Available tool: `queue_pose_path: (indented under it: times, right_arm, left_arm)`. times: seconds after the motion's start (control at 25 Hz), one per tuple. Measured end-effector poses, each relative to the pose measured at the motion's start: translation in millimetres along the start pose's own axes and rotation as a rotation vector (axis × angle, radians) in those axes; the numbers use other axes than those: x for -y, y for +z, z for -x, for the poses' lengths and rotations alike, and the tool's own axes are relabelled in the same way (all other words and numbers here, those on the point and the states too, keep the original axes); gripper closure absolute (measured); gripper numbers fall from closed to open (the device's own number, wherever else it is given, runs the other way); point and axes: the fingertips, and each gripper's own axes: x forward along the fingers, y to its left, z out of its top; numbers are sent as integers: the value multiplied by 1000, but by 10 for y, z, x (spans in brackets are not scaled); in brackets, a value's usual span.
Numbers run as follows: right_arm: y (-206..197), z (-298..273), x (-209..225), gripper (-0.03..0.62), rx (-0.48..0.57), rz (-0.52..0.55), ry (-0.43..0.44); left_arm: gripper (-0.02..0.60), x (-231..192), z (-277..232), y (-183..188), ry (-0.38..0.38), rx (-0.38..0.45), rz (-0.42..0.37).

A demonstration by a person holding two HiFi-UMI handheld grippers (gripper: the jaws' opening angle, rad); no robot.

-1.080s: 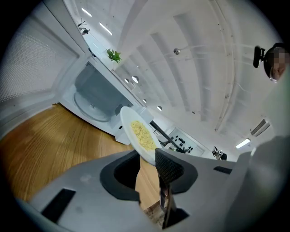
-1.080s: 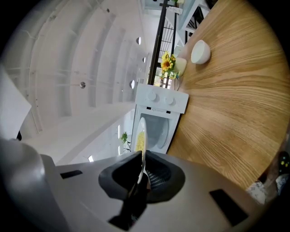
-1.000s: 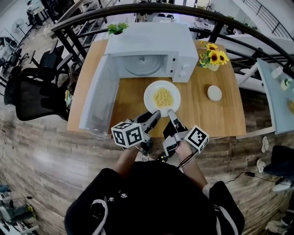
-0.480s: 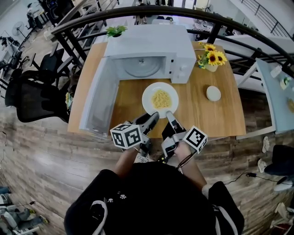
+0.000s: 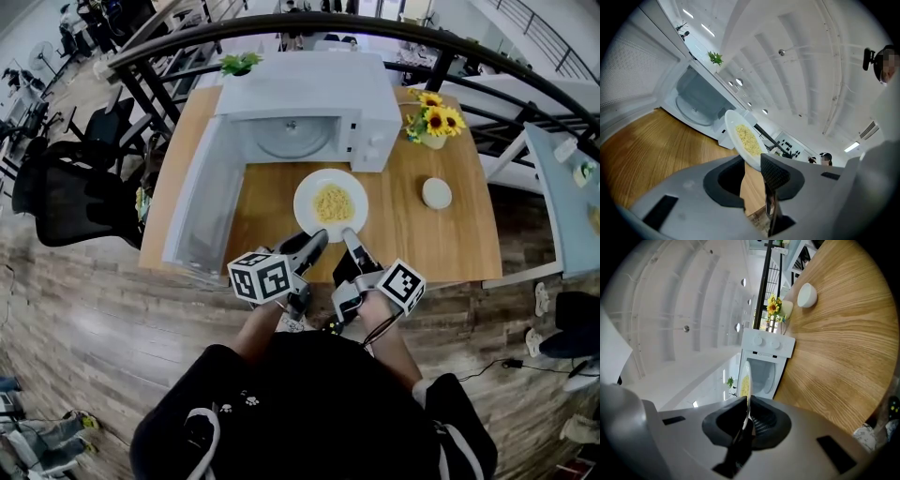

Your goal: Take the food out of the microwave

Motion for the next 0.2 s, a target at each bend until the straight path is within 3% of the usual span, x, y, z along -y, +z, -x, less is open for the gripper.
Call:
queue_pose_path:
  times: [0.2]
  right_arm:
    - [18, 31, -7, 571, -1, -2, 4]
  left_arm:
    - [477, 33, -14, -16, -2, 0, -1]
